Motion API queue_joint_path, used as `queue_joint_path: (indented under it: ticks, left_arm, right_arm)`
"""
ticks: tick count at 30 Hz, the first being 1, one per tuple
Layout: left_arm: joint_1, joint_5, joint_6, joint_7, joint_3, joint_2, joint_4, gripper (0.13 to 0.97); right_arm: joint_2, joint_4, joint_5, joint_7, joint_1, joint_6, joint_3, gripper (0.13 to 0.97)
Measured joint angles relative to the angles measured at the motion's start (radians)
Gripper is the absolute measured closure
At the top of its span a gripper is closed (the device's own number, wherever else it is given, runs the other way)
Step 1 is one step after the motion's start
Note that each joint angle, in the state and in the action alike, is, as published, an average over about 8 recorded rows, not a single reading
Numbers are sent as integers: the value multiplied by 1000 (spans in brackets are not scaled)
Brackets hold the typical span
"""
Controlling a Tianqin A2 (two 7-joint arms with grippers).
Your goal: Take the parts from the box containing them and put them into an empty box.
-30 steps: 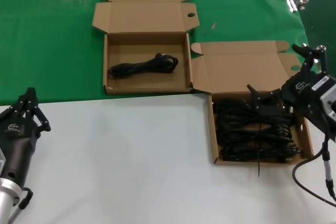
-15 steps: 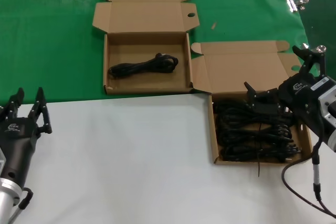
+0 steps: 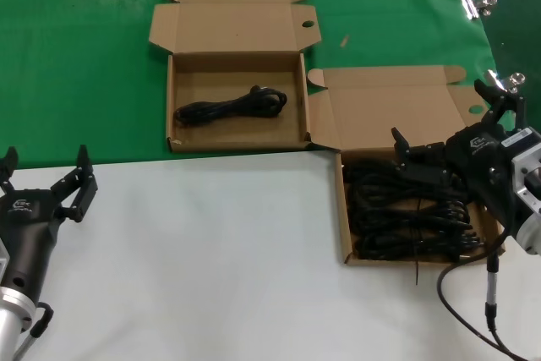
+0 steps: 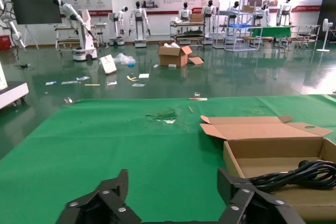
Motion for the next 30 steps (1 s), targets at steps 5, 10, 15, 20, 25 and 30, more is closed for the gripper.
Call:
queue_joint_path:
  ticks: [5, 10, 15, 20, 25, 30]
  left_arm:
    - [0, 0, 0, 0, 0, 0, 0, 479]
    - [0, 0, 0, 0, 0, 0, 0, 388]
    - [0, 0, 0, 0, 0, 0, 0, 297]
    - [0, 0, 0, 0, 0, 0, 0, 268]
    - [0, 0, 0, 0, 0, 0, 0, 196]
    - [0, 0, 0, 0, 0, 0, 0, 164]
  right_arm:
    - [-30, 3, -2, 6, -12, 13, 14, 129]
    - [-60, 6, -3, 12, -24, 27, 28, 129]
    - [-90, 9, -5, 18, -36, 40, 42, 129]
    - [-120, 12, -7, 24, -49, 54, 56, 129]
    - [-150, 15, -8, 29, -61, 67, 70, 129]
    - [-180, 18, -10, 35, -73, 80, 84, 129]
